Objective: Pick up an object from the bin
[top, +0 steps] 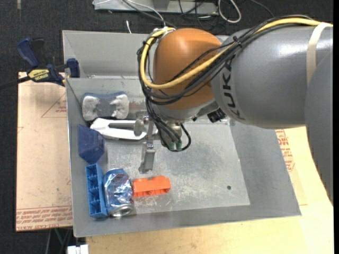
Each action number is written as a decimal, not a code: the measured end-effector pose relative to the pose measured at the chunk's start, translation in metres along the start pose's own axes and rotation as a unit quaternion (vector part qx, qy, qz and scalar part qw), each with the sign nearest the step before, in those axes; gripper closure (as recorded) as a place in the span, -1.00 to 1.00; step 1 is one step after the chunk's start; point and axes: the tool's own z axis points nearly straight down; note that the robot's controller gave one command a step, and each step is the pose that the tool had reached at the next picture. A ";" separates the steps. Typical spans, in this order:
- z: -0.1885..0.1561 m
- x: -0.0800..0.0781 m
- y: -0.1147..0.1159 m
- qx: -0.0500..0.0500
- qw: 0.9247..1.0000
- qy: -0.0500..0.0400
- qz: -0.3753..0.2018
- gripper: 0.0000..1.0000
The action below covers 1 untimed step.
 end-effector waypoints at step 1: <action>0.003 0.005 0.006 0.001 1.000 -0.002 -0.019 -1.00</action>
Offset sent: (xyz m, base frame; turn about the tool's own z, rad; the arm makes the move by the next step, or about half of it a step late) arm -0.0361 -0.0045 -0.1627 -0.1399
